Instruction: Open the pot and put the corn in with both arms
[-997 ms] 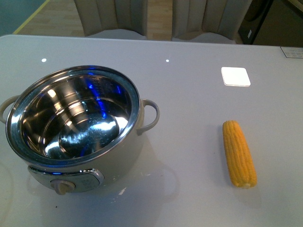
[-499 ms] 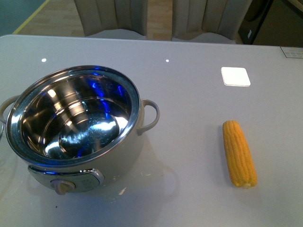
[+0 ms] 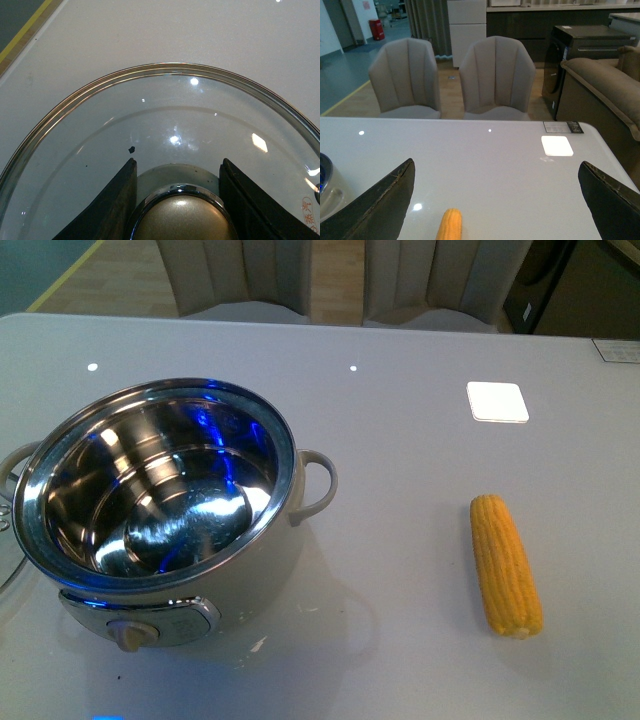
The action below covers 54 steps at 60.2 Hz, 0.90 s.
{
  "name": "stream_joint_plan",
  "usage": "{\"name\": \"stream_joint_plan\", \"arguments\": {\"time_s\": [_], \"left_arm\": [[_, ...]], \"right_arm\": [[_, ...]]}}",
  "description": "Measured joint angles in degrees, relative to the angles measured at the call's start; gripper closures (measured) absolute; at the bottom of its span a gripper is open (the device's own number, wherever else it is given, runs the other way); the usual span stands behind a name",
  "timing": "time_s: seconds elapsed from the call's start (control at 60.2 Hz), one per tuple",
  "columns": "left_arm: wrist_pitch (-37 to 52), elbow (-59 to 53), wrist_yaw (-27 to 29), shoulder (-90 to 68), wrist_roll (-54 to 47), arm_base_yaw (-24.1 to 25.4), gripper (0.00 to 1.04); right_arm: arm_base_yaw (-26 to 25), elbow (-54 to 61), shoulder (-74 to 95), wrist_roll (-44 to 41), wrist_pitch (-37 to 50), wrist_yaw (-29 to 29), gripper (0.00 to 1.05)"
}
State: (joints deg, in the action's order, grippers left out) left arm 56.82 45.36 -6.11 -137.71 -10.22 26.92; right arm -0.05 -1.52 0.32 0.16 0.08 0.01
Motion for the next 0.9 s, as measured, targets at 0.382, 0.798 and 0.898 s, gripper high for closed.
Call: {"name": "stream_joint_plan", "arguments": {"time_s": [0.382,0.798,0.898], "left_arm": [[4.1,1.5,-1.0,-4.0,0.2,0.4,0.57],[4.7,0.1,-1.3,-1.5,1.0,1.8,0.07],[3.8,-2.1,-2.4,3.6,2.1,2.7,0.07]], "right_arm": [[0.0,0.0,0.0,0.0,0.0,0.0,0.09],[0.0,0.0,0.0,0.0,0.0,0.0,0.09],[0.0,0.0,0.0,0.0,0.0,0.0,0.09]]}}
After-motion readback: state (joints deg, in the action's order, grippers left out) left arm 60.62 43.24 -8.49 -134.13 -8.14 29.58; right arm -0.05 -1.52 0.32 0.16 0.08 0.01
